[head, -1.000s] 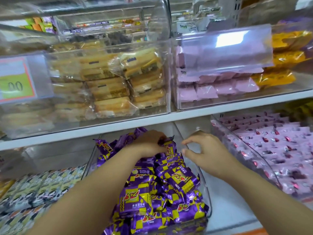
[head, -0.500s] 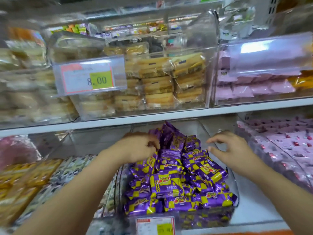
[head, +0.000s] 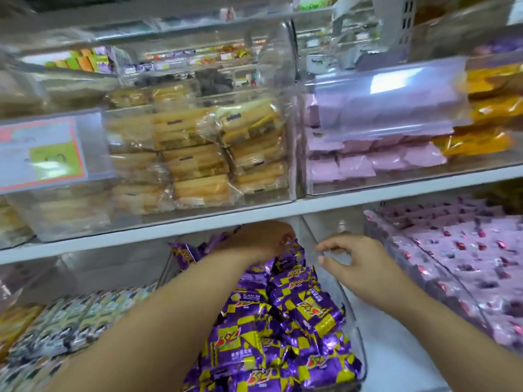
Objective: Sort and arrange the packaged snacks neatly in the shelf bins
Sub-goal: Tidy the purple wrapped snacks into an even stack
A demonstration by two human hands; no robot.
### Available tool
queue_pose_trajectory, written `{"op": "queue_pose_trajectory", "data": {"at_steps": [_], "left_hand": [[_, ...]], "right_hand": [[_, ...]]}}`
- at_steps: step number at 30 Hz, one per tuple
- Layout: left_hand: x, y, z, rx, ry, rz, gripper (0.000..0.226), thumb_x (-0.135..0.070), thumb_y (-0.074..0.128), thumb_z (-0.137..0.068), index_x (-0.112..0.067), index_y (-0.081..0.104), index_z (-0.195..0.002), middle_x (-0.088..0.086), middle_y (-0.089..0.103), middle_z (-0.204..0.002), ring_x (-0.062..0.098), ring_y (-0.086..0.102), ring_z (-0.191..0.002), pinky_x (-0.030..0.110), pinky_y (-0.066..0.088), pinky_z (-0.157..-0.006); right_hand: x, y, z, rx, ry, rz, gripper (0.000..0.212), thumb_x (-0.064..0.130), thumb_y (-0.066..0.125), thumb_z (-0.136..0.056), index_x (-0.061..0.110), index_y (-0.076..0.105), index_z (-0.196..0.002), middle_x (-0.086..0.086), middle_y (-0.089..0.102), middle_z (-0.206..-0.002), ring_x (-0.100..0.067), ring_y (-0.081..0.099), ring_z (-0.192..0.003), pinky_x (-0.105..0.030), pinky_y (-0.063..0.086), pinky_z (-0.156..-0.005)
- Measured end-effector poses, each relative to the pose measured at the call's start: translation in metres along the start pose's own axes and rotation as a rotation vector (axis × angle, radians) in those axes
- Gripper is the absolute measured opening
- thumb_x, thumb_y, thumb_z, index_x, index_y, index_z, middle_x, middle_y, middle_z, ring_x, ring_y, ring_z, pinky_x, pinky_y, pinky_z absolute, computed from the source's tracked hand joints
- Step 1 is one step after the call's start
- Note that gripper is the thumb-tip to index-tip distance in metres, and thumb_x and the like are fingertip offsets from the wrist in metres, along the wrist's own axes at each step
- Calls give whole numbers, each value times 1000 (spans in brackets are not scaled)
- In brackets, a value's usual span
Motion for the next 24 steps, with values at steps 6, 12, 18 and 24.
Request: {"op": "queue_pose_trajectory", "data": {"at_steps": [6,12,18,24], "left_hand": [[15,16,-25,133,-26,-176,46,-39,61,-89,-17,54,-128,7,55,-132,25,48,-123,28,37,-90],[19,18,-29,188,-44,-71,55,-43,71,-79,-21,55,-126,1,55,-128,21,52,-116,24,31,-80],[14,4,-17,246,3,138,44,-23,73,-81,-20,57,-123,-2,57,-110,8,58,-67,11,43,-54],[13,-12,-12,420,113,57,55,-1,69,-78,-15,57,-129,2,55,-131,11,50,-104,15,37,-75]], "right_hand": [[-8,-3,-1,38,35,-73,12,20,67,-85,23,70,-96,15,64,-93,10,53,-84,2,34,-72],[-10,0,-2,51,74,-73,11,24,64,-86,32,68,-91,20,64,-92,2,58,-88,-19,46,-82],[-8,2,-3,59,87,-83,12,23,63,-87,30,69,-94,21,64,-92,1,58,-89,-16,44,-80],[-8,2,-3,72,103,-76,12,23,62,-87,29,69,-94,18,66,-93,0,60,-89,-16,45,-80]]}}
Point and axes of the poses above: each hand's wrist, its own z-axis away from the middle knuckle, its own y-axis out of the palm, x = y × z, the point moved 1 cm from there along -z, towards the middle knuckle
